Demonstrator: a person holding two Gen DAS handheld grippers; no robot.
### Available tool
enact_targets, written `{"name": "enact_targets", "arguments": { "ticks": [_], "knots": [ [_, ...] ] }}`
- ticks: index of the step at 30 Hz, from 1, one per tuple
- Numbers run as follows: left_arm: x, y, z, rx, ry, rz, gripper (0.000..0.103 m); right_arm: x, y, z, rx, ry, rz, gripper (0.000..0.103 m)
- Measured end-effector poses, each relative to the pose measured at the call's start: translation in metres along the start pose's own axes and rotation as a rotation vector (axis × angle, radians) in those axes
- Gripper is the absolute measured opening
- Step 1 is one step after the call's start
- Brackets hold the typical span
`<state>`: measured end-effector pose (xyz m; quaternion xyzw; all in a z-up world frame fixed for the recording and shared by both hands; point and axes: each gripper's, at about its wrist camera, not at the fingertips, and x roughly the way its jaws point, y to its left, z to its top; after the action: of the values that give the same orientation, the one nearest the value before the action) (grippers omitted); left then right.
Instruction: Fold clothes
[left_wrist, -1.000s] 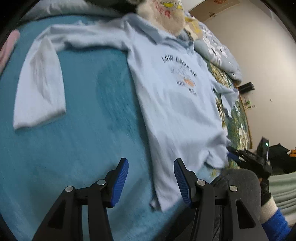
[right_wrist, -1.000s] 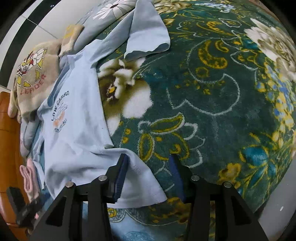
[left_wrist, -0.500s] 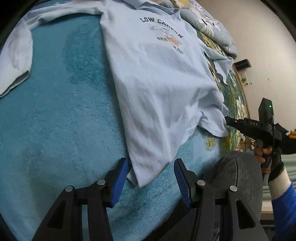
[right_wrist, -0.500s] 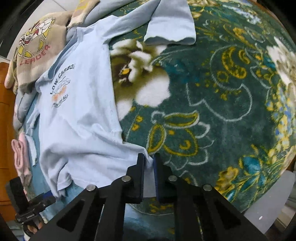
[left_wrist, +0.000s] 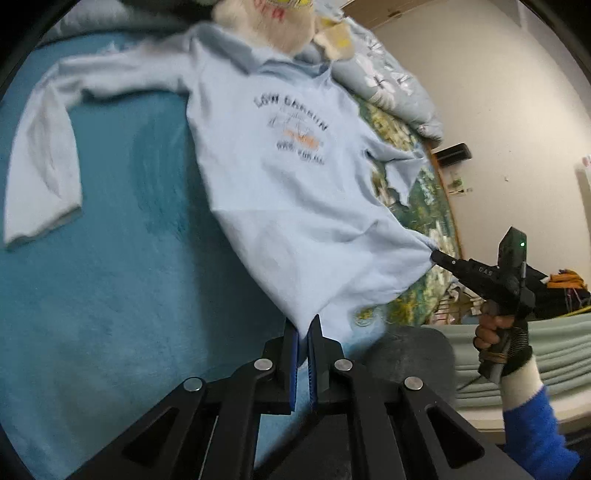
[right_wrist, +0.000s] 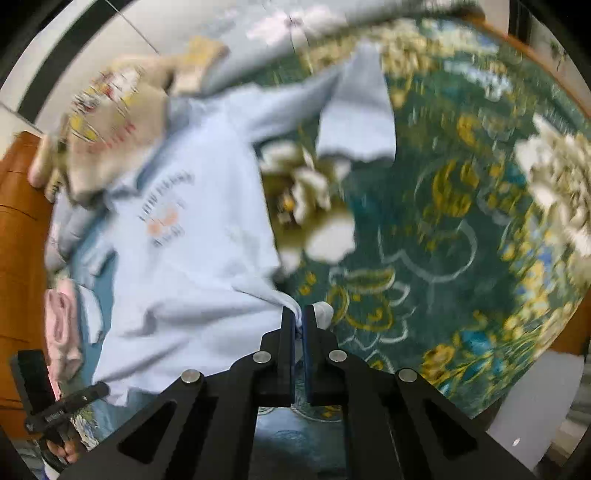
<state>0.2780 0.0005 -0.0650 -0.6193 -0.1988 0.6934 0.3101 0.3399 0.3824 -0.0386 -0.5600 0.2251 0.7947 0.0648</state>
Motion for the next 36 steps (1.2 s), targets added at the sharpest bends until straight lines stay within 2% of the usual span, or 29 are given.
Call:
{"name": "enact_targets", "arguments": {
  "ticks": [3,7,10,20,24,27,28,30,31,34,36],
  "knots": [
    [0.005,0.013,-0.005,-0.027,0.031,0.024,0.005,0.002,0.002,-0.005,-0.014,0.011,-0.037,0.003],
    [0.019,0.035,-0.011,-0.134,0.036,0.011,0.005,0.019,0.002,-0.008,-0.008,0.052,-0.067,0.003],
    [0.021,0.038,-0.011,-0.140,0.037,0.036,0.005,0.023,0.001,-0.010,-0.005,0.055,-0.077,0.003],
    [-0.008,0.010,-0.019,-0.041,0.027,0.134,0.005,0.004,0.007,-0.015,-0.036,0.007,-0.018,0.003],
    [-0.013,-0.001,-0.027,0.015,0.057,0.135,0.005,-0.002,0.011,-0.025,-0.073,0.008,-0.022,0.003],
    [-0.016,-0.003,-0.039,0.042,0.098,0.106,0.005,-0.024,0.009,-0.036,-0.066,-0.031,0.018,0.003],
    [-0.013,0.002,-0.043,0.045,0.111,0.119,0.005,-0.030,0.007,-0.040,-0.063,-0.042,0.028,0.003],
    [-0.003,0.012,-0.047,0.029,0.136,0.131,0.005,-0.027,0.001,-0.046,-0.052,-0.016,0.004,0.003],
    [0.005,0.021,-0.048,0.007,0.149,0.115,0.005,-0.018,-0.001,-0.048,-0.046,0.013,-0.019,0.003],
    [0.018,0.038,-0.051,-0.026,0.171,0.130,0.005,0.011,-0.004,-0.052,-0.028,0.080,-0.061,0.003],
    [0.009,0.044,-0.051,-0.037,0.157,0.082,0.007,0.024,-0.007,-0.052,-0.007,0.101,-0.076,0.003]
  ]
}}
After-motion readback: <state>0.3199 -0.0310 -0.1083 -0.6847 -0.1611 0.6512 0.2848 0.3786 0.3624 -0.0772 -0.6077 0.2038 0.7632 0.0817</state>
